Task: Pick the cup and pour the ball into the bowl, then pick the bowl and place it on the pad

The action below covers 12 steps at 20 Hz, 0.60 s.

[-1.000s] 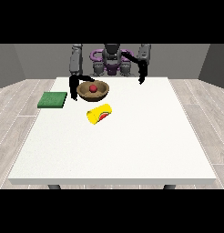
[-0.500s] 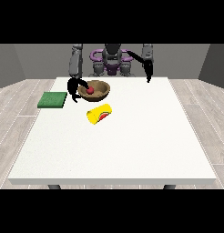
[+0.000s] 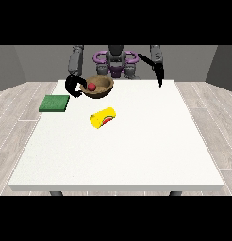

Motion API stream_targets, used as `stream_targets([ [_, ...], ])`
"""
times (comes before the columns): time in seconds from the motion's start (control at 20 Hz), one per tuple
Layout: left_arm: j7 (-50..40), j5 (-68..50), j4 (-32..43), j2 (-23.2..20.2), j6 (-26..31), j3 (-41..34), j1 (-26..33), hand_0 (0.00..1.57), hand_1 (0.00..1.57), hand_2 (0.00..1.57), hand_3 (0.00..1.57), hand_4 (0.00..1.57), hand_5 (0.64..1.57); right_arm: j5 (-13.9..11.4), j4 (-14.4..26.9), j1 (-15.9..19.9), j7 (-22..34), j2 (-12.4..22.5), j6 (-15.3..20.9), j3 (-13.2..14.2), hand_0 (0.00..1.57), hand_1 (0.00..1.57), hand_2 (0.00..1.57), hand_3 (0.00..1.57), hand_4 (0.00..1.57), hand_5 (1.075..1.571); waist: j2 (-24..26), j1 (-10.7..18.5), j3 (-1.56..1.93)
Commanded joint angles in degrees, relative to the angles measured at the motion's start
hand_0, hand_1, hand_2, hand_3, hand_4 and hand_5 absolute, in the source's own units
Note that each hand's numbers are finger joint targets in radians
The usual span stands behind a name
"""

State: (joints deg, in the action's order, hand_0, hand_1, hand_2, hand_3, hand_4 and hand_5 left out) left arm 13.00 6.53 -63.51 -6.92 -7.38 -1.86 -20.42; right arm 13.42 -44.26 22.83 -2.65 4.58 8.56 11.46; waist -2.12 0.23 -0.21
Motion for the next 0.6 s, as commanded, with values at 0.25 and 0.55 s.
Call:
stream_targets([
  [0.25, -1.0, 2.1, 2.0, 3.8, -3.5, 1.4, 1.2, 0.00, 0.00, 0.00, 0.00, 0.00, 0.708, 0.5, -4.4, 0.0, 10.5, 8.5, -2.4, 0.4, 1.57, 1.57, 1.57, 0.84, 0.90, 1.561, 3.0, -1.8, 0.22],
  [0.55, -0.6, 4.3, -1.2, 4.9, -3.3, 4.1, -2.4, 0.00, 0.00, 0.00, 0.00, 0.00, 0.713, 6.0, 1.0, 5.4, 10.6, 18.4, -9.3, 8.3, 1.57, 1.57, 1.57, 0.78, 0.90, 1.564, -3.3, 2.9, 0.26],
])
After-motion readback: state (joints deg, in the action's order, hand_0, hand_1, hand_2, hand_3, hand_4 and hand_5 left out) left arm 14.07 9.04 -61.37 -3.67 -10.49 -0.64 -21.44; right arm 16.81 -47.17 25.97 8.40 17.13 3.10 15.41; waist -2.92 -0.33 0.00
